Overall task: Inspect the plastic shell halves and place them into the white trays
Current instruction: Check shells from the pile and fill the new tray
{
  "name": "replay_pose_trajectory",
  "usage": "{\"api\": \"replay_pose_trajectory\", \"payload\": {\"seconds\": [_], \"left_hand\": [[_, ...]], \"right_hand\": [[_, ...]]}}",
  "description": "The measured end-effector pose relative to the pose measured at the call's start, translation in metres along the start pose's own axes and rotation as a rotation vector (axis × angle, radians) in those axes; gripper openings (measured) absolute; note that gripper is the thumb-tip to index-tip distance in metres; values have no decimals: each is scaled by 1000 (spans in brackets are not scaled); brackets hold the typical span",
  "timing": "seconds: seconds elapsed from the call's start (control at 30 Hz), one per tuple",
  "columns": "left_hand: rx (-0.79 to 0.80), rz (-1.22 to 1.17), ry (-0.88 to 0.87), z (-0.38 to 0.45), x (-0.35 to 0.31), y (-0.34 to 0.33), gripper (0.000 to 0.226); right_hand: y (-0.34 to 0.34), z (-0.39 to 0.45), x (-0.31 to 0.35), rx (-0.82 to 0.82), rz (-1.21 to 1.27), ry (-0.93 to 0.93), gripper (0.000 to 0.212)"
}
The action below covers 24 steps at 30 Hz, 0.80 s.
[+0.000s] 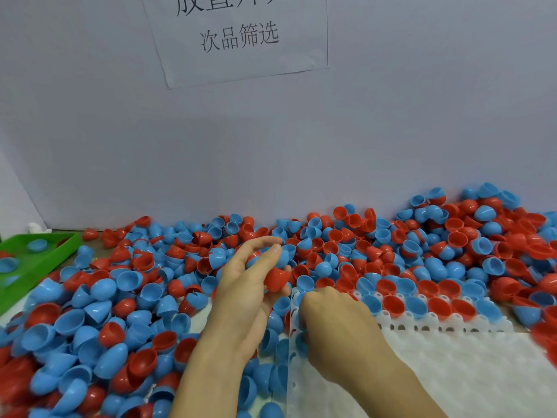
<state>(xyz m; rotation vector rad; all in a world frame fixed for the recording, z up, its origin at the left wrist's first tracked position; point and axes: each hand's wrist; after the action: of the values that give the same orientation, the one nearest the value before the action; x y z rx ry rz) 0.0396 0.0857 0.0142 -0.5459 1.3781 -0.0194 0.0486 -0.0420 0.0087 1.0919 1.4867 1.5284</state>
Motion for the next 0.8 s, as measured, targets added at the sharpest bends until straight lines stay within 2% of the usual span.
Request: {"api": "replay_pose_trajectory", "payload": {"seconds": [0.1, 0.17, 0.23, 0.33, 0.37, 0.43, 0.5, 0.63, 0.67, 0.8], "left_hand": [[23, -60, 4, -1, -1, -2, 19], [50, -107, -9, -2, -3, -4, 35], [60, -125, -24, -3, -3, -5, 46], [87, -85, -24, -4, -1, -6, 40], [105, -66, -22, -5, 0, -6, 36], [147, -23, -18, -6, 2, -7, 31], [191, 27, -28, -7, 4, -8, 27], [256, -21, -17, -9, 2, -14, 23], [230, -34, -5, -9, 3, -16, 23], [109, 5, 57, -6, 10, -23, 22]], "right_hand": [[4, 1, -6, 33, 59, 24, 5], [8, 1, -15, 60, 150, 39, 18], [16, 4, -27, 8, 328, 52, 24], [31, 8, -39, -198, 669, 69, 18], [35, 8, -41, -223, 777, 88, 16], [39, 7, -43, -169, 909, 142, 20], [37, 7, -42, -117, 898, 163, 23], [33, 10, -43, -139, 877, 117, 5], [34, 10, -44, -142, 882, 119, 3], [38, 9, -50, -198, 778, 117, 20]]}}
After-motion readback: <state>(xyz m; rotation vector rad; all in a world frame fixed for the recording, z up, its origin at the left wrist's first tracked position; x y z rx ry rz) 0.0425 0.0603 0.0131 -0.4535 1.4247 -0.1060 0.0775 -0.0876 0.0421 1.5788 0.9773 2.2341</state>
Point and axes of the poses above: each hand's wrist, its own z-axis towards the middle knuckle, its own y-axis out of the back of the hand, x = y × z, and after that the axes turned 7 degrees about -y, right-handed
